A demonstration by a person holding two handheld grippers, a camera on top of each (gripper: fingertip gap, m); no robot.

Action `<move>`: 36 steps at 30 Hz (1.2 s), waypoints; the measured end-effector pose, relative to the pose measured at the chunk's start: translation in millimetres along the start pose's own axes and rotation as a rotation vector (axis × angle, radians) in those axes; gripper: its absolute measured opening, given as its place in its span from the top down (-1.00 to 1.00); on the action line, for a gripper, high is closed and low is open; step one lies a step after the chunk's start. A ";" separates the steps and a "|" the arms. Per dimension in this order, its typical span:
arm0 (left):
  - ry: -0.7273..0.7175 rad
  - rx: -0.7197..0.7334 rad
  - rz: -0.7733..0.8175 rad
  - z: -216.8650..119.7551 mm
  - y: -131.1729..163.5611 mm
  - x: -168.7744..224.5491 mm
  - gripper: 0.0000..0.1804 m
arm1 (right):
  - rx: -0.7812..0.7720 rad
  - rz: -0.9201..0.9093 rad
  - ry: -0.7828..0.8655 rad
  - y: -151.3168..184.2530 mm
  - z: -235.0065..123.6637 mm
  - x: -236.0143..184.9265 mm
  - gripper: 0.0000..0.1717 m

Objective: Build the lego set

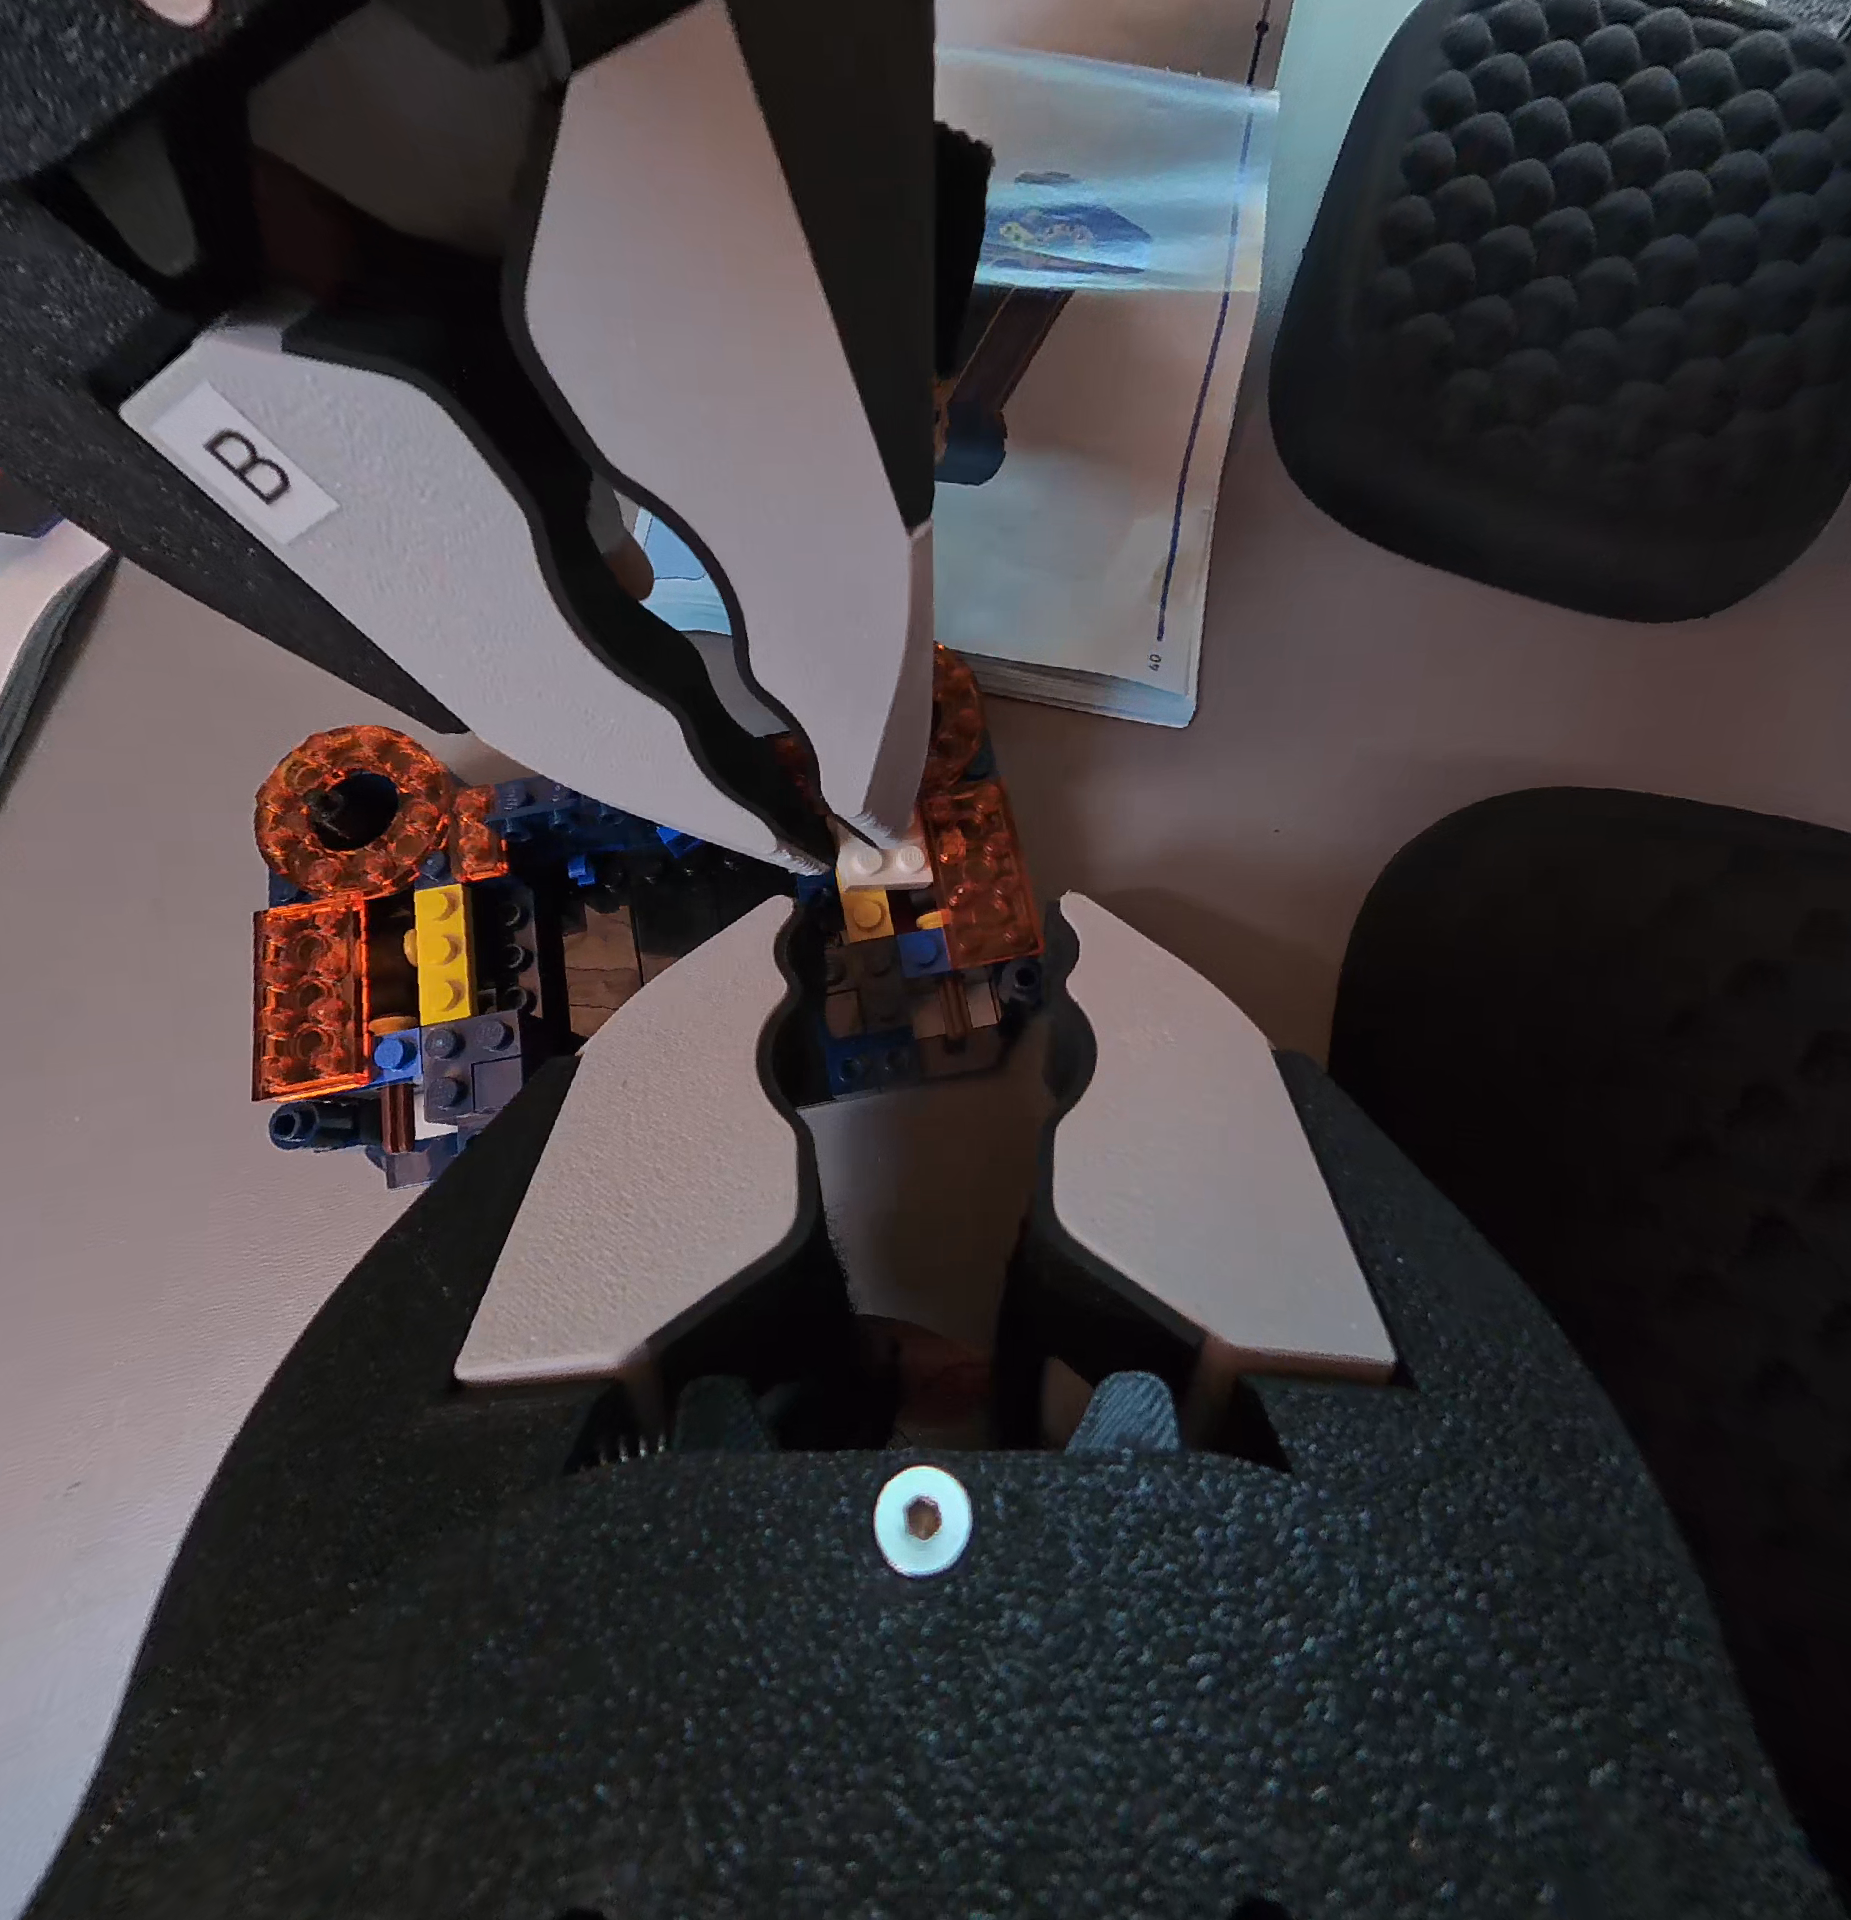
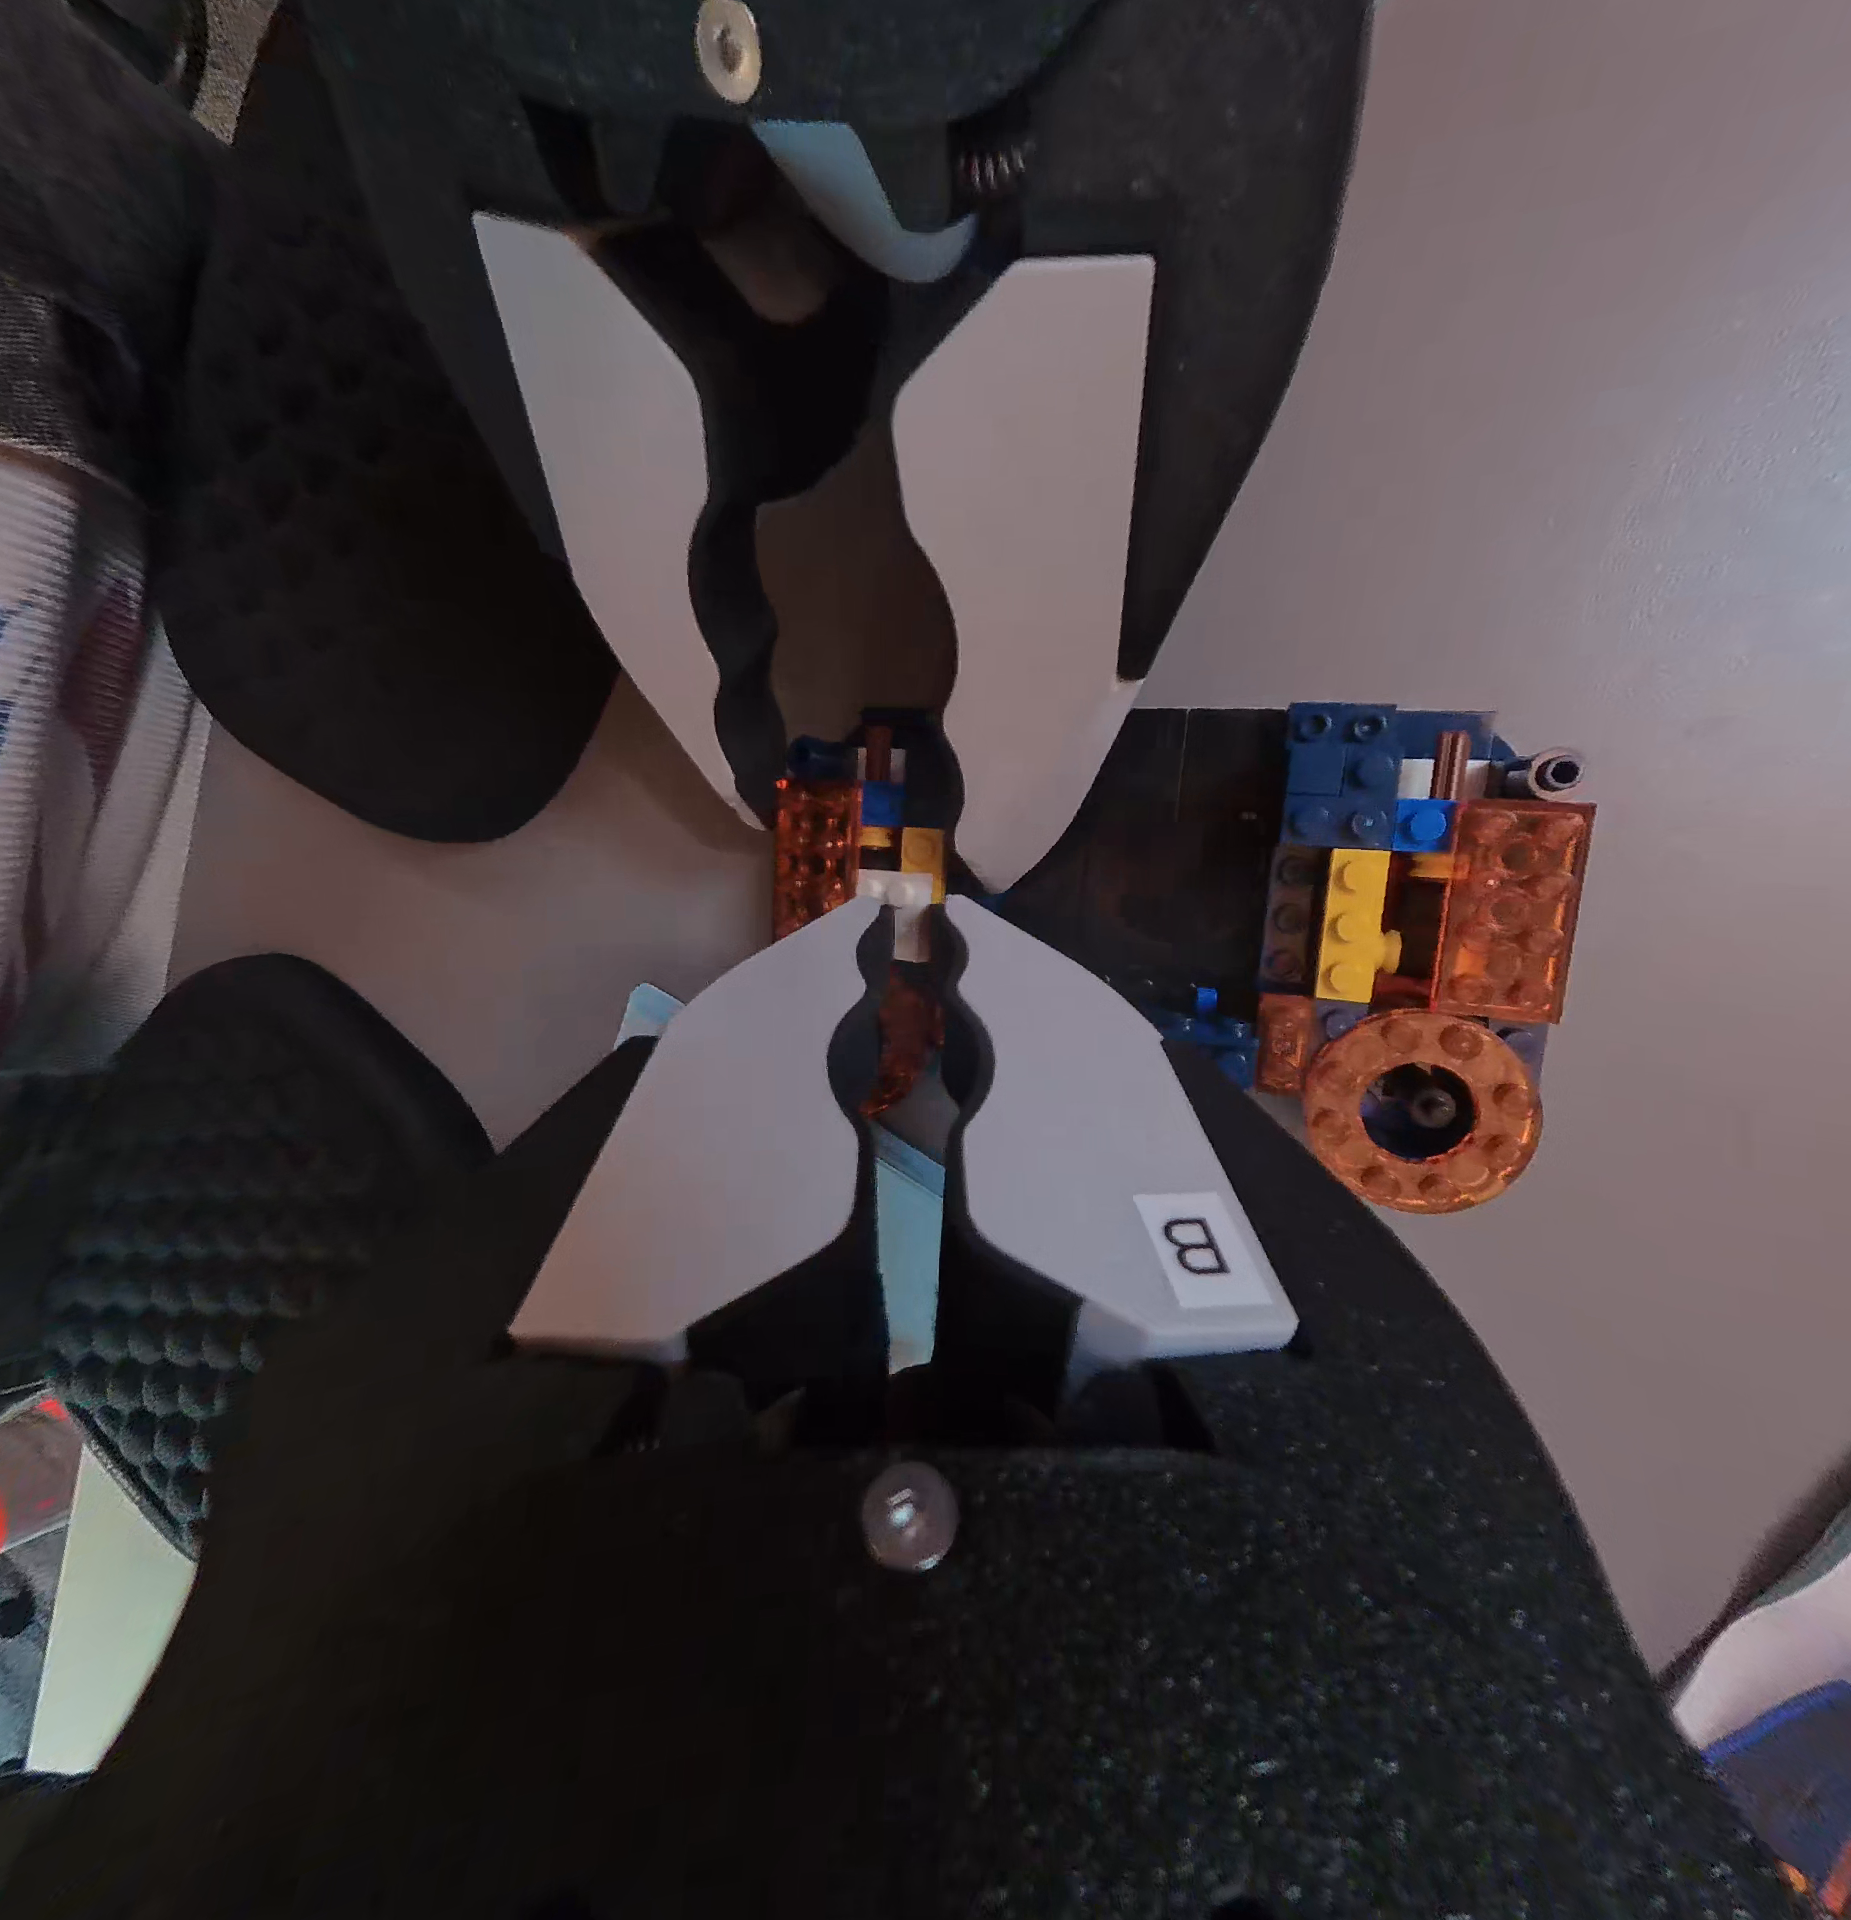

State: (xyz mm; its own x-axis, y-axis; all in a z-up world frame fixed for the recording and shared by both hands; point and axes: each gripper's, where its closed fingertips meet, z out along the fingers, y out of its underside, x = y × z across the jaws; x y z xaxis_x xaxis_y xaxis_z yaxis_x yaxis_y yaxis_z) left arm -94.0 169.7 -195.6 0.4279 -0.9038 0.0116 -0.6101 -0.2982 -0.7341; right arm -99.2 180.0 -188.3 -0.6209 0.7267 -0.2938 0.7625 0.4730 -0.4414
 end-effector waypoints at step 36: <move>-0.064 0.029 0.169 -3.6 -0.4 1.9 0.63 | -0.152 0.282 -0.398 2.8 4.2 -2.1 0.89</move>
State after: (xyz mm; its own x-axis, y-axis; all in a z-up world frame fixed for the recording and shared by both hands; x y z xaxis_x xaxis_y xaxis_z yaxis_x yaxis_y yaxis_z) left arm -95.3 167.1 -192.8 0.3633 -0.9185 -0.1562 -0.6579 -0.1343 -0.7410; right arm -96.6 177.7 -192.5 -0.3854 0.6049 -0.6968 0.9100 0.3740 -0.1787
